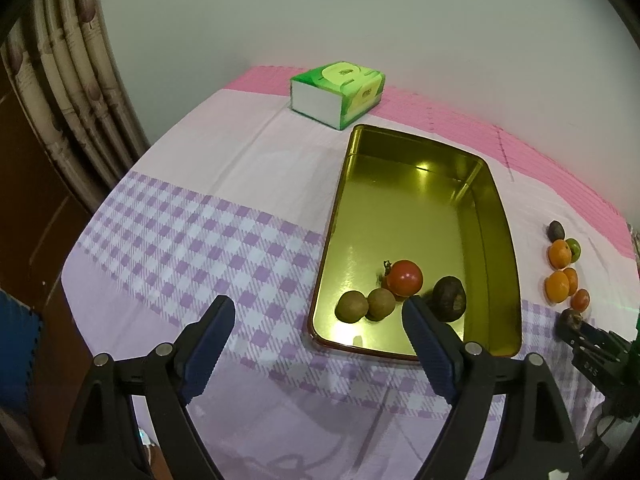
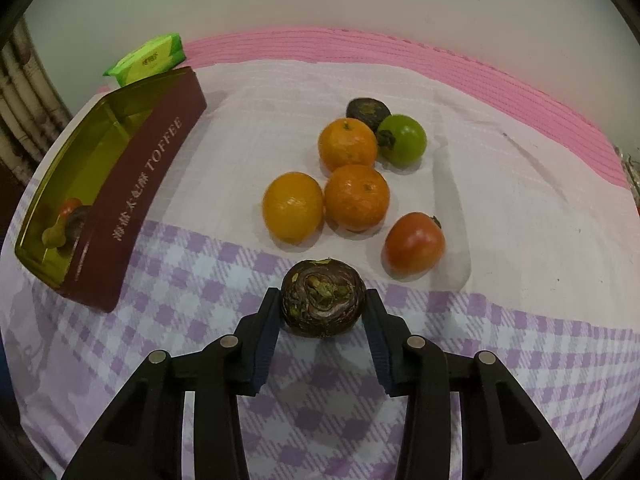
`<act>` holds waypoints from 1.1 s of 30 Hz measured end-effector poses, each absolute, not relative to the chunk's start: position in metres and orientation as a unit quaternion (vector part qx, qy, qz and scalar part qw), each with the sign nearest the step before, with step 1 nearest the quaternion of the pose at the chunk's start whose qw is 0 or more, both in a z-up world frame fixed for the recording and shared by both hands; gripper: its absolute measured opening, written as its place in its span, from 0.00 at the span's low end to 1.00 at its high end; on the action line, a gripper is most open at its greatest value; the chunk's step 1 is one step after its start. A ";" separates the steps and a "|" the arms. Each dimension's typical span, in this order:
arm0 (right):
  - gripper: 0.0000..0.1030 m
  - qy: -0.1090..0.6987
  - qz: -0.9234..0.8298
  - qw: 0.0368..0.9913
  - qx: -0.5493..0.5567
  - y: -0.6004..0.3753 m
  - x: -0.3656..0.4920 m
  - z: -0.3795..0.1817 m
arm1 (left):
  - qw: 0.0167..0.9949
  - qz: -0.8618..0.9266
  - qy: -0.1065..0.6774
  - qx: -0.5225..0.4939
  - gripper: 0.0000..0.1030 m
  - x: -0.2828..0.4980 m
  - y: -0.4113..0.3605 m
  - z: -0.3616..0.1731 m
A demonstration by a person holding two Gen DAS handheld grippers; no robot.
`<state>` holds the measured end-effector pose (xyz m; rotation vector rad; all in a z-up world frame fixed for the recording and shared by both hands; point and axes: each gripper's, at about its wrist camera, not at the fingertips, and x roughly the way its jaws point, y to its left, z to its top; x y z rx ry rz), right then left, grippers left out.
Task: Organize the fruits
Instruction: 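Carry the dark brown fruit with the right gripper over the tin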
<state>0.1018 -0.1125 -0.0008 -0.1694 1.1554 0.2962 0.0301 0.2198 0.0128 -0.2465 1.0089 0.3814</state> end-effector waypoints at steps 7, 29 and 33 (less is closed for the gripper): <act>0.41 0.523 0.169 0.831 -0.084 -0.092 0.097 0.023 | 0.845 0.197 0.479 -0.137 0.81 0.029 0.231 0.013; 0.41 0.487 0.321 0.800 -0.145 0.049 0.077 0.052 | 0.802 0.286 0.468 -0.239 0.89 0.012 0.286 0.006; 0.41 0.494 0.326 0.791 -0.157 0.059 0.075 0.043 | 0.800 0.289 0.468 -0.242 0.89 0.011 0.288 0.006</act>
